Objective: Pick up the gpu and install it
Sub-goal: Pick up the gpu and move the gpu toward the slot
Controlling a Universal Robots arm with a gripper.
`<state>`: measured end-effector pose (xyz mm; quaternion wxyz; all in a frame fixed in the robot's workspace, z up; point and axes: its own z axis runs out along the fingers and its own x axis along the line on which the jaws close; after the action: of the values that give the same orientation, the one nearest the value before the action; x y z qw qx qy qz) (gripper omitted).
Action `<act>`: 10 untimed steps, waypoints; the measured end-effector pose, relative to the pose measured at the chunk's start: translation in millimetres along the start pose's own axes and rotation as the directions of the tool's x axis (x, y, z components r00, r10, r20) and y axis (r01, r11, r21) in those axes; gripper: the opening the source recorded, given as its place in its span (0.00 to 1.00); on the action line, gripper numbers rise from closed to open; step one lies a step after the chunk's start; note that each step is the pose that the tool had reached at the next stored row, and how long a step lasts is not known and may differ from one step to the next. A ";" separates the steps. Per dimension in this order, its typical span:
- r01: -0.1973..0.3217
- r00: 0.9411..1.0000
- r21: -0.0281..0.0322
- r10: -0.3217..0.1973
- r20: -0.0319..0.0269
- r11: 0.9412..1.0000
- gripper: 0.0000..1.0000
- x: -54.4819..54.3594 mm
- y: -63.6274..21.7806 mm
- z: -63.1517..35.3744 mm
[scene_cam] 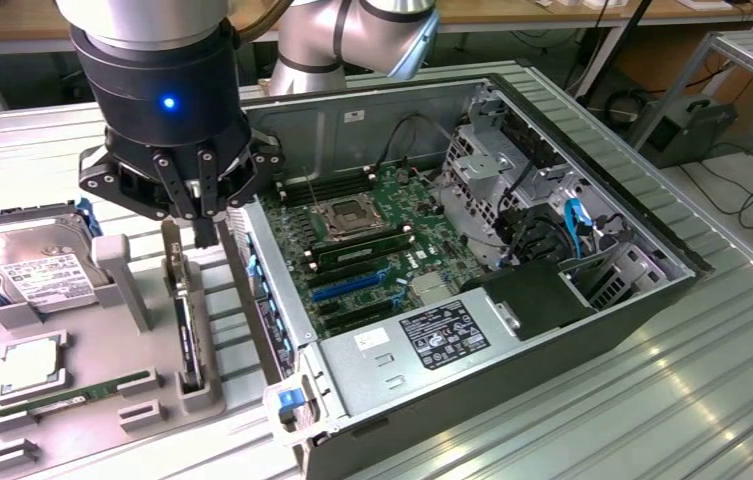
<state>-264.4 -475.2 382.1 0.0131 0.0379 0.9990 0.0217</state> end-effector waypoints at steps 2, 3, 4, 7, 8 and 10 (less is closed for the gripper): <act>0.000 1.000 0.000 0.000 0.000 1.000 0.11 0.0 0.0 0.0; 0.000 1.000 0.000 0.000 0.000 1.000 0.11 0.0 0.0 0.0; 0.000 1.000 0.000 0.000 0.000 1.000 0.11 0.0 0.0 0.0; 0.000 1.000 0.000 0.000 0.000 1.000 0.17 0.0 0.0 0.0; 0.000 1.000 0.000 0.000 0.000 1.000 0.24 0.0 0.0 0.0; 0.000 1.000 0.000 0.000 0.000 1.000 0.36 0.0 0.0 0.0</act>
<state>-264.5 -475.2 382.1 0.0131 0.0379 0.9990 0.0217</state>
